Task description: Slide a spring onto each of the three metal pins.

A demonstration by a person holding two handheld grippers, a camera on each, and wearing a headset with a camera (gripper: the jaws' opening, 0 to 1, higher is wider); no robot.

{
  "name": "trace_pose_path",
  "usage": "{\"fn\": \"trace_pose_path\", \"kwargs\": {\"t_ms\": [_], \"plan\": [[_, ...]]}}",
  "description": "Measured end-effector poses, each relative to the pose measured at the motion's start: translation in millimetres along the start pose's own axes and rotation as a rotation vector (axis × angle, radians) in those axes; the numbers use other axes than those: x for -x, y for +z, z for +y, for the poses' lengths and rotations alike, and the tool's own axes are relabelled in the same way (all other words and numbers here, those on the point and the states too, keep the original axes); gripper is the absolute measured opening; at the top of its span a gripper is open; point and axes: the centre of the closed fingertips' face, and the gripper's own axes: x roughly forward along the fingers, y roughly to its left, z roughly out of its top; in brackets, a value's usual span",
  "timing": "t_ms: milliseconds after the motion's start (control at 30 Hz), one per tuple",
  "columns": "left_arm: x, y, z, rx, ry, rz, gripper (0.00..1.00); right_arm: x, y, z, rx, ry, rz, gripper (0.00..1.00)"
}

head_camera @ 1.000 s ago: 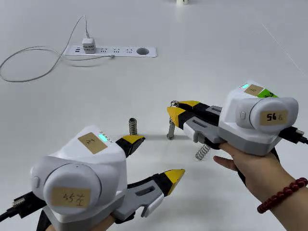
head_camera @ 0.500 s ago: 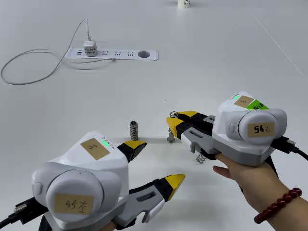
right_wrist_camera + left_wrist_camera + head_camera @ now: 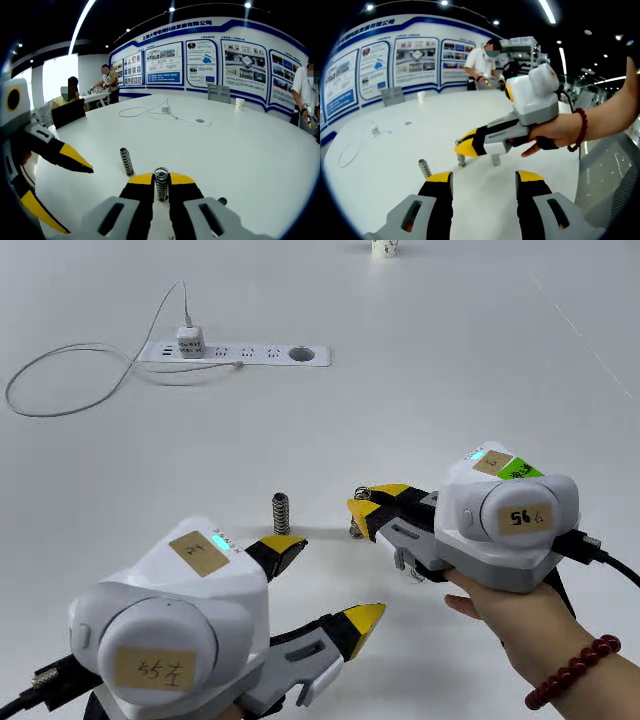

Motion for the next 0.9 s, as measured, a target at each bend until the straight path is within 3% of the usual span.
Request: {"fn": "trace_pose_path", "kwargs": {"t_ms": [700, 900], "plan": [[1.4, -2.1, -0.5, 0.006, 0.005, 0.002, 0.50, -2.6, -18.8, -1.3, -0.010, -0.012, 0.071, 0.15], [1.6, -2.0, 0.9, 0.007, 0.010, 0.001, 0.50, 4.7, -13.6, -1.4, -0.025, -0.013, 0.060, 0.18]]}}
